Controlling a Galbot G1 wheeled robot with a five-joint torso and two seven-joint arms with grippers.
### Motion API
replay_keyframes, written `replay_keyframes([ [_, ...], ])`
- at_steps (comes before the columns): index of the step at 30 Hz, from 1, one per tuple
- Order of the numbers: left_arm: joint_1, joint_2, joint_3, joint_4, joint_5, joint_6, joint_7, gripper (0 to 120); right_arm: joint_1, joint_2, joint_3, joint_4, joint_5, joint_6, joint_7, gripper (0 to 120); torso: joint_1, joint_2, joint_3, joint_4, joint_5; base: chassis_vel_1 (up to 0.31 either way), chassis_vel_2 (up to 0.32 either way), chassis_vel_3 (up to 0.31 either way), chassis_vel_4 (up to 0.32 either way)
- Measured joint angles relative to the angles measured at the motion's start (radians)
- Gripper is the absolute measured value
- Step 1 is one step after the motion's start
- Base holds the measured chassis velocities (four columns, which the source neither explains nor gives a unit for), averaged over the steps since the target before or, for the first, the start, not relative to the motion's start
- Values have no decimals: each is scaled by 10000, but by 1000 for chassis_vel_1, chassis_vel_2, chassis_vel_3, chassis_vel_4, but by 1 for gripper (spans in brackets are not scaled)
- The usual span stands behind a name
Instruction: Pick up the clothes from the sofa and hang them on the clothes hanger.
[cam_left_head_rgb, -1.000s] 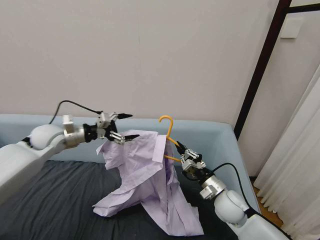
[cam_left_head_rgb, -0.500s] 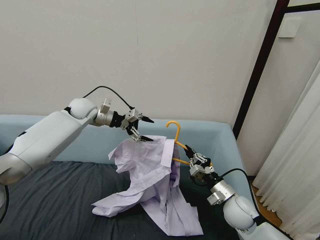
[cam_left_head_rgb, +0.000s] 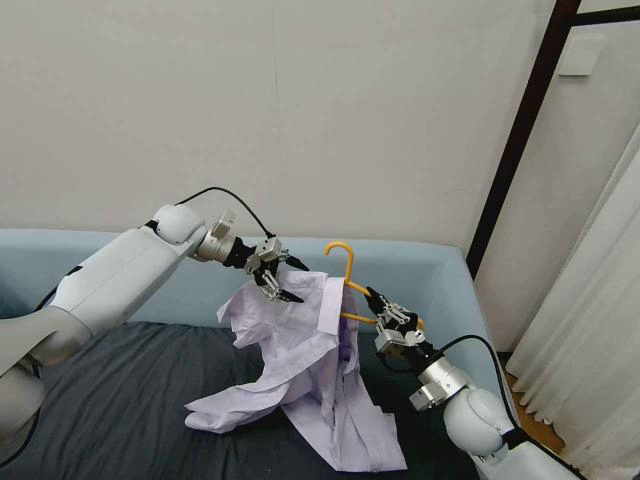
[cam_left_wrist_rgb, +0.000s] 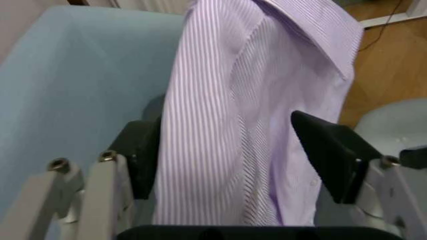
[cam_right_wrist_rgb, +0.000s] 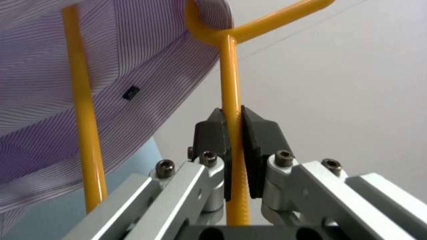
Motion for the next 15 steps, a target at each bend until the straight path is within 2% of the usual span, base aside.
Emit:
replay_keyframes([
  [1, 0, 0, 0, 0, 0, 0, 0, 69, 0, 0, 0, 0, 0, 0, 0, 5, 0, 0, 0, 0, 0, 0, 0, 0, 0],
  [4, 1, -110, -202, 299, 260, 69, 607, 54, 64, 46, -12, -11, -133, 39, -1, 5, -1, 0, 0, 2, 0, 0, 0, 0, 0],
  [5, 1, -110, -202, 299, 260, 69, 607, 54, 64, 46, -12, -11, -133, 39, -1, 5, -1, 0, 0, 2, 0, 0, 0, 0, 0],
  [15, 142, -229, -408, 473, 401, 94, 742, 15, -21, 66, 18, 119, -365, 259, 71, 5, -1, 0, 0, -1, 0, 0, 0, 0, 0],
])
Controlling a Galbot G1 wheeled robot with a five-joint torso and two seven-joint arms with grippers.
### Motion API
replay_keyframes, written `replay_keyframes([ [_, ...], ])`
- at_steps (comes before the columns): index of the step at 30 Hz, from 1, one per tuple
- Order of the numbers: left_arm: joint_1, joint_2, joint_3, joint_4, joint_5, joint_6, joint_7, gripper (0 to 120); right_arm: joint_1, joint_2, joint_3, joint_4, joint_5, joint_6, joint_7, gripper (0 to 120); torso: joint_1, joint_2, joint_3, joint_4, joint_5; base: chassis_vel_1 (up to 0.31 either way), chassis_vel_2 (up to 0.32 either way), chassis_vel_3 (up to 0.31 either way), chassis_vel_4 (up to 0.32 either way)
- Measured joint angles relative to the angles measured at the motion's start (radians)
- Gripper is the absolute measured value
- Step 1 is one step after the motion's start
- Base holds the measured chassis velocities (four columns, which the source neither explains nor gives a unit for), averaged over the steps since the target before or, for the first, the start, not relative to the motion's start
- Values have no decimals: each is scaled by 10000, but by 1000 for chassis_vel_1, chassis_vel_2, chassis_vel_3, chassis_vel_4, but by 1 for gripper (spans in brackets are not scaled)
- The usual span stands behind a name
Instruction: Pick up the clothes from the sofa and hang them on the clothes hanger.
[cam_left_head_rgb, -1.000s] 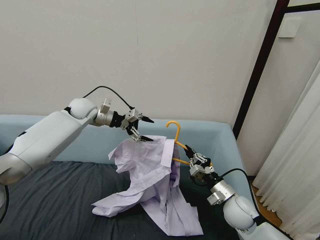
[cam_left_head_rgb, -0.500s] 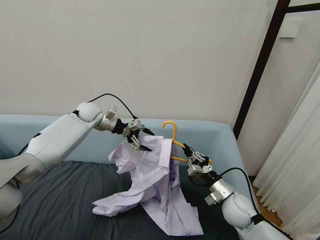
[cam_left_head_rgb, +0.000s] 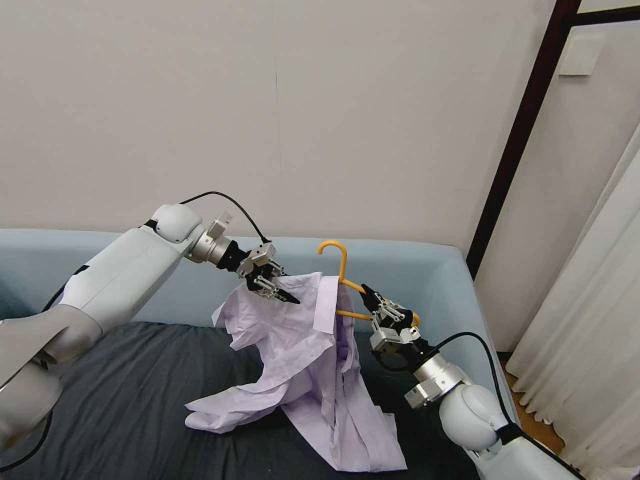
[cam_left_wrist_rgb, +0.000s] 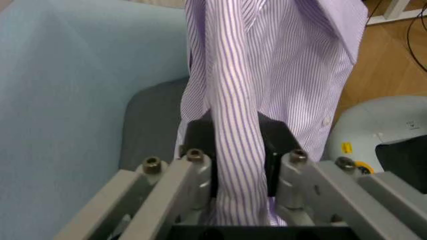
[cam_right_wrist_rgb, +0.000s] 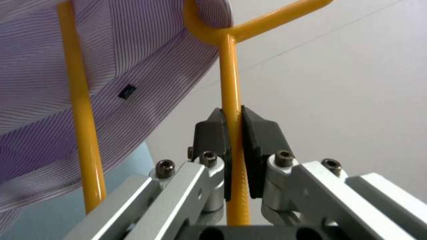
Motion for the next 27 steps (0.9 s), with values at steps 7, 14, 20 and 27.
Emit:
replay_keyframes([
  [7, 40, 44, -36, -51, 5, 15, 89, 3, -19, -46, -6, 18, 165, 7, 76, 5, 0, 0, 0, 1, 0, 0, 0, 0, 0],
  [14, 119, 65, -167, 7, -97, 199, 112, 3, -175, -328, -146, 221, 1751, -23, -219, 24, 0, 1, -1, 3, 1, 0, 0, 0, 0],
  [20, 224, -88, -324, 210, -240, 276, -50, 3, -632, -584, -113, 659, 4332, 625, -779, 47, 0, 1, 0, 0, 1, 0, 0, 0, 0],
  [27, 369, -228, -550, 546, -300, 285, -249, 2, -1351, -726, 15, 1180, 5188, 1229, -644, 69, 0, 1, 0, 0, 0, 0, 0, 0, 0],
])
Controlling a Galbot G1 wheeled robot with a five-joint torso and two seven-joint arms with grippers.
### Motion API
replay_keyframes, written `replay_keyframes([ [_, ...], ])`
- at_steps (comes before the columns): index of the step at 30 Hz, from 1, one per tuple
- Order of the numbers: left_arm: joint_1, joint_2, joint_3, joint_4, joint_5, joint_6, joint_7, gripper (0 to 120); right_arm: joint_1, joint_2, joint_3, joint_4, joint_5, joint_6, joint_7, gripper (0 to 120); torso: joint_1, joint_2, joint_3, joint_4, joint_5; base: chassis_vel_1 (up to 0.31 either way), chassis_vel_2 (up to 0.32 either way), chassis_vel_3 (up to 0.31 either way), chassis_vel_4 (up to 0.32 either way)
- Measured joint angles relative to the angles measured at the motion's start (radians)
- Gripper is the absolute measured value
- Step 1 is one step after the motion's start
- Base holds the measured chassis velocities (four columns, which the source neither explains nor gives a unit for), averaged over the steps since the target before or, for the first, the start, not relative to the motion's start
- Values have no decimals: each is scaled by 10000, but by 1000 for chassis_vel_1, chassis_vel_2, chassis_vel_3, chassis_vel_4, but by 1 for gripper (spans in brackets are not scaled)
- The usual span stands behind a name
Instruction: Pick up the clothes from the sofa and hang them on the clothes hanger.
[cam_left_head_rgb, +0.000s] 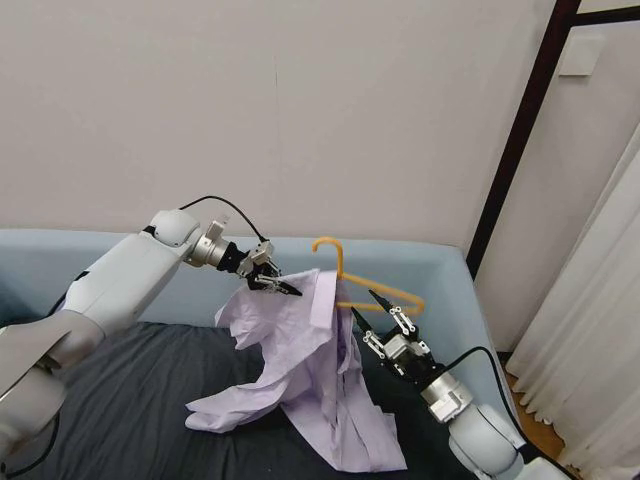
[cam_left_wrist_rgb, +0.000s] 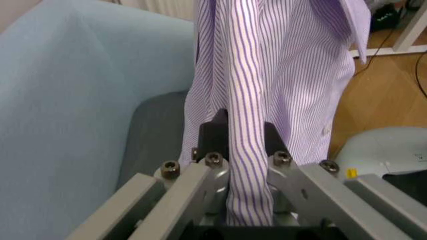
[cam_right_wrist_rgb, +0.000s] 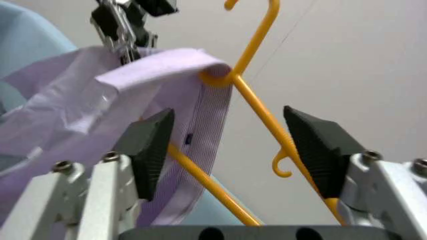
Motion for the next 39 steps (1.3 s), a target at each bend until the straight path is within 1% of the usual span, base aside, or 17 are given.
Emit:
replay_keyframes([
  [2, 43, -56, -64, 109, 0, 0, -40, 2, -191, 38, 7, 153, 124, 180, 77, 77, 0, 1, 0, 0, 0, 0, 0, 0, 0],
  [3, 51, -65, -77, 125, 0, 0, -50, 2, -220, 48, 7, 171, 146, 214, 81, 79, -1, 0, 0, 0, 0, 0, 0, 0, 0],
  [4, 65, -90, -121, 178, -1, 0, -109, 2, -426, 99, -5, 250, 373, 334, 78, 87, 0, 0, 0, 2, -1, 0, 0, 0, 0],
  [5, 65, -90, -121, 178, -1, 0, -109, 2, -426, 99, -5, 250, 373, 334, 78, 87, 0, 0, 0, 2, -1, 0, 0, 0, 0],
  [8, 62, -62, -193, 205, -41, -6, -209, 2, -868, 163, -174, 193, 1159, 63, 24, 98, 0, 1, 0, -1, 0, 0, 0, 0, 0],
  [10, 47, -32, -210, 205, -69, -7, -220, 2, -961, 196, -228, 72, 1476, -162, 21, 99, -1, 0, -1, -1, 0, 0, 0, 0, 0],
  [12, -8, 32, -233, 207, -117, -7, -240, 2, -1040, 262, -462, -169, 2510, -758, 126, 100, 0, 1, 0, -1, 0, 0, 0, 0, 0],
  [14, -45, 85, -245, 209, -137, -7, -246, 2, -979, 365, -870, -256, 4470, -1449, 481, 100, 0, 0, 0, -1, 0, 0, 0, 0, 0],
  [15, -45, 85, -245, 209, -137, -7, -246, 2, -979, 365, -870, -256, 4470, -1449, 481, 100, 0, 0, 0, -1, 0, 0, 0, 0, 0],
  [16, -52, 125, -253, 171, -148, -7, -248, 2, -824, 513, -1154, -285, 6127, -1745, 796, 100, 0, 1, 0, 0, -1, 0, 0, 0, 0],
  [18, -55, 235, -261, -4, -161, -7, -248, 2, -582, 767, -1448, -414, 8175, -1864, 1333, 100, 0, 0, 0, 3, 0, 0, 0, 0, 0],
  [20, -55, 378, -250, -232, -227, -7, -248, 2, -430, 1026, -1557, -678, 9585, -1731, 1678, 100, 0, 1, 0, 5, 0, 0, 0, 0, 0],
  [24, -48, 462, -233, -411, -279, 5, -244, 2, -282, 1287, -1560, -1081, 10217, -1421, 1687, 100, 0, 0, 0, 1, -1, 0, 0, 0, 0],
  [30, -21, 475, -235, -485, -291, 17, -239, 2, -108, 1546, -1629, -1263, 10177, -1276, 1561, 100, 0, 0, 0, -1, -1, 0, 0, 0, 0],
  [34, 53, 395, -311, -450, -288, 20, -244, 2, 106, 1824, -1875, -1603, 10027, -1065, 1103, 100, 0, 0, 0, 2, 0, 0, 0, 0, 0],
  [36, 79, 378, -329, -440, -284, 20, -245, 2, 129, 1872, -1930, -1673, 10005, -1011, 947, 97, 0, 0, 0, 1, 0, 0, 0, 0, 0],
  [39, 151, 363, -382, -433, -268, 20, -248, 2, 170, 1989, -2054, -1785, 9673, -1138, 980, 84, 0, 1, 0, 1, 0, 0, 0, 0, 0],
])
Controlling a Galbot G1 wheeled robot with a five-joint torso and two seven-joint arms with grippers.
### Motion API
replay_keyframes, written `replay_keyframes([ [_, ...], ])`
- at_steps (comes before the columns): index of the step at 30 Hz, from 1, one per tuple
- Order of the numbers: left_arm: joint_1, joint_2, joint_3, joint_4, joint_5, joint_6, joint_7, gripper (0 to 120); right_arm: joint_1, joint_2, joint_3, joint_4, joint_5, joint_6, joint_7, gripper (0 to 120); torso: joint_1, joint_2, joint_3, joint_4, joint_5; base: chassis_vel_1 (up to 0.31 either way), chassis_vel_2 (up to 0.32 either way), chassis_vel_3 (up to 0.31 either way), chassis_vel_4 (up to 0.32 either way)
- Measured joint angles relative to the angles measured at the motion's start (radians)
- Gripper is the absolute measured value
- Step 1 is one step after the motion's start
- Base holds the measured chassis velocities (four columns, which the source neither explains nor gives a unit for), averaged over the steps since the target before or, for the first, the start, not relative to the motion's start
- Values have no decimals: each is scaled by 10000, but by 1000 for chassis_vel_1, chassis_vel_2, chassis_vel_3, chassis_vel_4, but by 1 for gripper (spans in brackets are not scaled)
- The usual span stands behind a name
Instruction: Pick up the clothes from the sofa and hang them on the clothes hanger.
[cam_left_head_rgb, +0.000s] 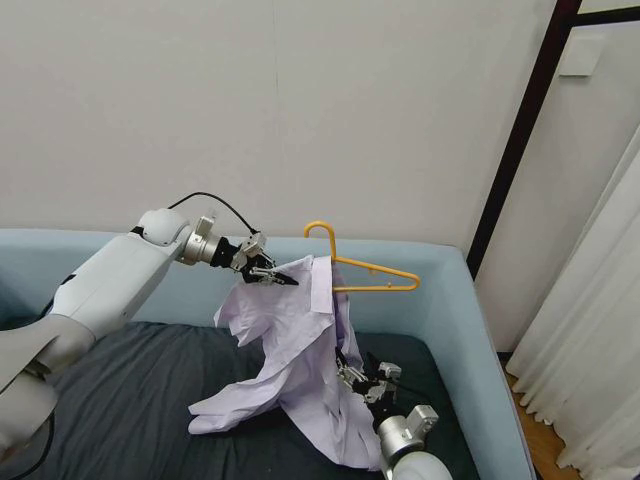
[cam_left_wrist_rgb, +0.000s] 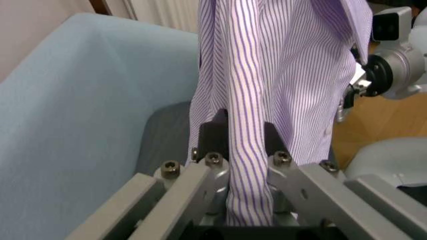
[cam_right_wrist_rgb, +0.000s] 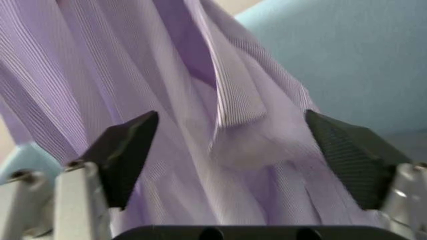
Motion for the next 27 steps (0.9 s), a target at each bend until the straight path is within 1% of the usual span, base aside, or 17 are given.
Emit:
replay_keyframes([
  [2, 26, 27, -13, -22, 3, -9, -2, 2, 23, 58, -50, -92, -128, -87, 64, 74, 0, -1, 0, 0, -1, 0, 0, 0, 0],
  [3, 26, 27, -13, -22, 3, -9, -2, 2, 23, 58, -50, -92, -128, -87, 64, 74, 0, -1, 0, 0, -1, 0, 0, 0, 0],
  [4, 32, 51, -14, -56, 4, -15, -2, 2, 34, 80, -59, -157, -141, -77, 13, 71, 0, 0, 0, 1, -1, 0, 0, 0, 0],
  [7, 31, 89, -14, -105, 1, -32, 3, 2, 79, 125, -64, -278, -155, -19, -127, 56, 0, 0, 0, 1, 0, 0, 0, 0, 0],
  [8, 31, 89, -14, -105, 1, -32, 3, 2, 79, 125, -64, -278, -155, -19, -127, 56, 0, 0, 0, 1, 0, 0, 0, 0, 0],
  [13, 2, 64, -3, -82, -1, -65, 6, 2, 105, 98, -57, -253, 4, 40, -312, 36, 0, 0, 0, 0, 0, 0, 0, 0, 0],
  [14, 2, 64, -3, -82, -1, -65, 6, 2, 105, 98, -57, -253, 4, 40, -312, 36, 0, 0, 0, 0, 0, 0, 0, 0, 0],
  [18, -5, 27, 3, -2, -1, -137, -7, 2, 59, -17, 23, -157, 104, 40, -333, 18, 0, -1, 0, 0, 0, 0, 0, 0, 0],
  [19, -5, 27, 3, -2, -1, -137, -7, 2, 59, -17, 23, -157, 104, 40, -333, 18, 0, -1, 0, 0, 0, 0, 0, 0, 0],
  [20, -7, 22, 4, 7, 0, -149, -10, 2, 44, -35, 34, -132, 122, 38, -339, 14, 0, -1, 0, 0, 0, 0, 0, 0, 0],
  [22, -13, 6, 6, 31, 4, -170, -13, 2, -16, -116, 122, -12, 191, 7, -376, 3, 0, 0, 0, 0, 1, 0, 0, 0, 0],
  [23, -13, 6, 6, 31, 4, -170, -13, 2, -16, -116, 122, -12, 191, 7, -376, 3, 0, 0, 0, 0, 1, 0, 0, 0, 0],
  [24, -14, 3, 6, 35, 6, -176, -14, 2, -29, -138, 155, 13, 197, -17, -390, 0, 0, -1, 0, 0, 1, 0, 0, 0, 0],
  [27, -34, -2, 7, 45, 11, -202, -16, 2, -103, -265, 414, 205, 335, -155, -511, 0, 0, -1, 0, 0, 2, 0, 0, 0, 0],
])
